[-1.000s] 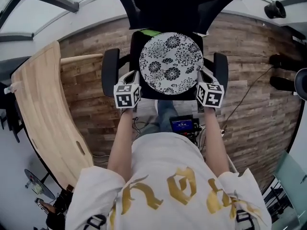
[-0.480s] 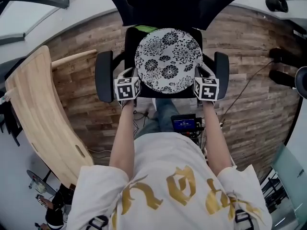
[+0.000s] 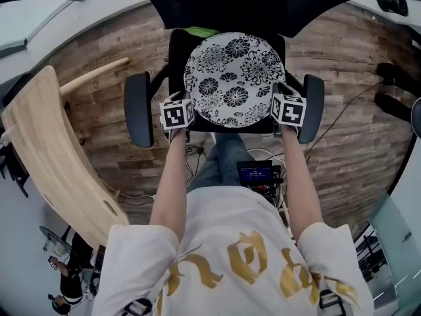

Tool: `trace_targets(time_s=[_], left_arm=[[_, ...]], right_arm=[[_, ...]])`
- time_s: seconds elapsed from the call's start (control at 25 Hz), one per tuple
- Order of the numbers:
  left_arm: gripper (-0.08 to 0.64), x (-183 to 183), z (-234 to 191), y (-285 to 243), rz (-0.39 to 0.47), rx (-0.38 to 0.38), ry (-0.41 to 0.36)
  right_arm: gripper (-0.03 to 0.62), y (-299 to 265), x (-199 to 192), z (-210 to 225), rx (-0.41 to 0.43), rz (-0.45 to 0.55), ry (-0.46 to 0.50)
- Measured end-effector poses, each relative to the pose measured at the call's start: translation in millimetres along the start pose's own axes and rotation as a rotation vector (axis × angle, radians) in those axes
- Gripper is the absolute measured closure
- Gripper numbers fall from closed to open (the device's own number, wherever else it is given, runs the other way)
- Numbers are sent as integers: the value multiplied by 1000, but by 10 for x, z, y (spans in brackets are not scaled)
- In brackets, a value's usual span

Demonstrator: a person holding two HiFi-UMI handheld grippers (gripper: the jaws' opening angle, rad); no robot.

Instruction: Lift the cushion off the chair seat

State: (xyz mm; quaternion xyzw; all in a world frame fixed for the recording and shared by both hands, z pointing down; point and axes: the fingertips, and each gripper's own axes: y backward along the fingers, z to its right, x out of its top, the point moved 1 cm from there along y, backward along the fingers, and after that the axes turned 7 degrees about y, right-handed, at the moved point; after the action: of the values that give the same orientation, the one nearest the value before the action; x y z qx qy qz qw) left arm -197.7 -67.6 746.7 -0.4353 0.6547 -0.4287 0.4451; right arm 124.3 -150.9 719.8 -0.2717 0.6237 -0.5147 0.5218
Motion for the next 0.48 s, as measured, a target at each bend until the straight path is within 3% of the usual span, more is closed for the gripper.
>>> trace_targets(time_s=[0.12, 0.24, 0.48], left_arm=[[476, -71, -51, -156, -39, 7, 22], [456, -114, -119, -292, -58, 21, 62], [438, -239, -236, -519, -102, 40, 110]], right_arm=[[577, -172, -36, 66, -28, -26, 18], [491, -372, -56, 87, -43, -67, 61], [438, -625, -67, 172, -101, -68, 85]])
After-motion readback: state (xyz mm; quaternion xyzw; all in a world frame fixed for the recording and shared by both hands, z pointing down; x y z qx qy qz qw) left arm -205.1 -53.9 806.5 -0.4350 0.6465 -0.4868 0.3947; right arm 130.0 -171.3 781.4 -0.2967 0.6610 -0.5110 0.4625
